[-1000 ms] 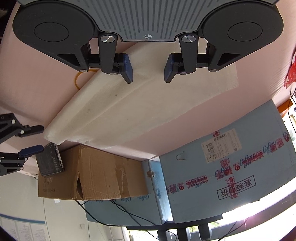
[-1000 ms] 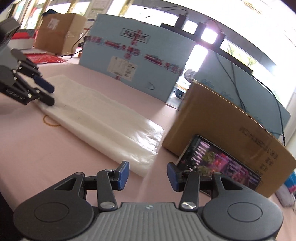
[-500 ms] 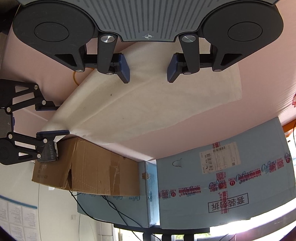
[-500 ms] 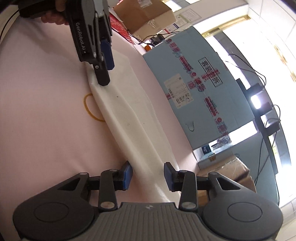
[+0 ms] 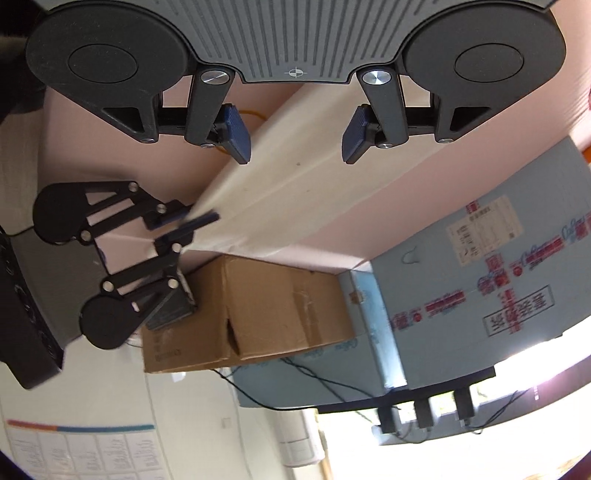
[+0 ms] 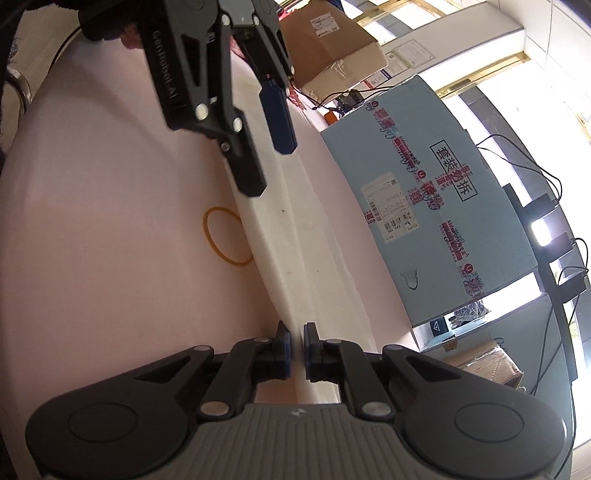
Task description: Fold shopping bag
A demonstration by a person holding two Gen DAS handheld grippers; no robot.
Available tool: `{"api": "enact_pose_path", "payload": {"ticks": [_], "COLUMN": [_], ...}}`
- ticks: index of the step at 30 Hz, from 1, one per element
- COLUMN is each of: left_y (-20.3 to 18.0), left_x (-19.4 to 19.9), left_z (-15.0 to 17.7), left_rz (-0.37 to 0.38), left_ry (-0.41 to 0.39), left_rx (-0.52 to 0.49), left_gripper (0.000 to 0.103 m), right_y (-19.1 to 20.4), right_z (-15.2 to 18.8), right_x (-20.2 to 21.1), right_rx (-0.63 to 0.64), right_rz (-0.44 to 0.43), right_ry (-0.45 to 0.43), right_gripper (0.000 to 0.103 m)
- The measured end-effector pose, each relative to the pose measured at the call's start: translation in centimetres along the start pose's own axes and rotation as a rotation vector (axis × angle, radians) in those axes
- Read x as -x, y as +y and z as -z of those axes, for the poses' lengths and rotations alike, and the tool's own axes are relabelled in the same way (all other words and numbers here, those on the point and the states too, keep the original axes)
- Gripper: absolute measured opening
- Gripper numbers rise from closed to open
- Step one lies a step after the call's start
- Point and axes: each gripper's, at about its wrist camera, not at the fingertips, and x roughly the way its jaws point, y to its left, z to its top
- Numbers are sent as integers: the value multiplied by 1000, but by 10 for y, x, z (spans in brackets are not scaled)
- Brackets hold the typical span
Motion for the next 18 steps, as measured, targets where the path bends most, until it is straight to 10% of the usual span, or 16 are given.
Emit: {"api": "enact_pose_path", "payload": {"ticks": [8,10,13,18], "left_y": [-21,-18,0,43], "left_x": [-8,-7,-5,-1], "left_z": [-4,-2,3,19], "left_rz": [30,40,92,199], "left_ry": [40,75,125,160], "left_rx": [-154,-157,-75,161], "left_gripper": [61,47,28,25], "right_y": [3,-1,-17,-44], "right_z": [-9,-5,10,36], "right_x": [35,41,38,32], "right_rx": [-11,-58,-196,-424], "right_rz": [-33,-70,-143,-265], "right_ry": [-113,-122,-99,-59], "right_gripper": [5,5,5,13]}}
